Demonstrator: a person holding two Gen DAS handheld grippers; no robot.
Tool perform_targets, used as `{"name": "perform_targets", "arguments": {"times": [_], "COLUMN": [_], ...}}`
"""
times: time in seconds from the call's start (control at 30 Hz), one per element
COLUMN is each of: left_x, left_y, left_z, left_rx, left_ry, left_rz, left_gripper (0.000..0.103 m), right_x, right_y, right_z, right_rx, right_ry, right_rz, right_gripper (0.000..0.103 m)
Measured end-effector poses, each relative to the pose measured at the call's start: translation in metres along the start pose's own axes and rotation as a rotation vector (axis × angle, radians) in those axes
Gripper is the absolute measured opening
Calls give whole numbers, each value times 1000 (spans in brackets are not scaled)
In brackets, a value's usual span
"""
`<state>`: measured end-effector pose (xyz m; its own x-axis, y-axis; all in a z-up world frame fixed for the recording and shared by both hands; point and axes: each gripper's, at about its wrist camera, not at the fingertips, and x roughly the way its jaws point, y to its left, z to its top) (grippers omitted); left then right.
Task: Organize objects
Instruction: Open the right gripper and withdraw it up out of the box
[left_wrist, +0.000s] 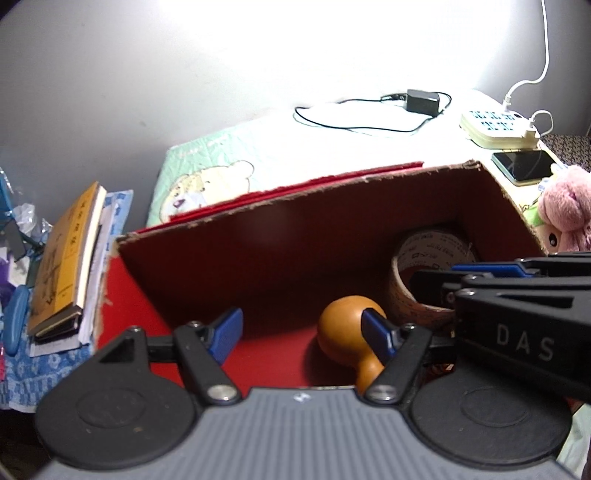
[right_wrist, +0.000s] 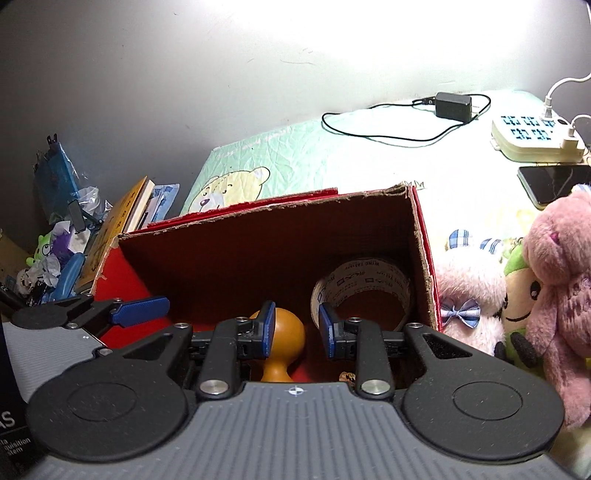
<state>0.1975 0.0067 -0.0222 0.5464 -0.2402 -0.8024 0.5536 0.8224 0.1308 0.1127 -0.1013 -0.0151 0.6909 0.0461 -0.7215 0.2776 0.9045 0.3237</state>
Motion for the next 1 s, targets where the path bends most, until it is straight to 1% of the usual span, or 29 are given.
{"name": "perform_targets", "arguments": {"times": [0.07,0.23,0.4,0.47,0.57,0.6,0.8,1.0], "left_x": [-7,-26,-49,-58,-70,-74,-91,-101], "left_y": [2,4,10,11,13,13,13,11], "left_z": [-1,-9,-19,-22,-28,-30,-44,-56], "left_rx": [-10,-25,-62,-68,-68,-69,-80,-86], "left_ry": [-11,-28,-50,-63,-81,-84,-79,-67], "left_rz": [14,58,68,74,90,90,89,78], "left_gripper": [74,74,76,78,84,85,84,84], "right_x": [-8,-24,-39,-46,-56,-59,-73,-83], "right_y": [5,11,13,14,16,18,27,29], "right_z": [-2,-5,-13,-16,-22,-24,-40,-52], "right_rx": [-20,-44,-53,-55,-65,-69,-108,-104], "right_ry": [-31,-82,-117,-129,-149,-155,-184,-199], "right_rz": [-11,-20,-22,-23,-22,-21,-26,-14], "right_gripper": [33,34,35,35,35,35,35,36]}}
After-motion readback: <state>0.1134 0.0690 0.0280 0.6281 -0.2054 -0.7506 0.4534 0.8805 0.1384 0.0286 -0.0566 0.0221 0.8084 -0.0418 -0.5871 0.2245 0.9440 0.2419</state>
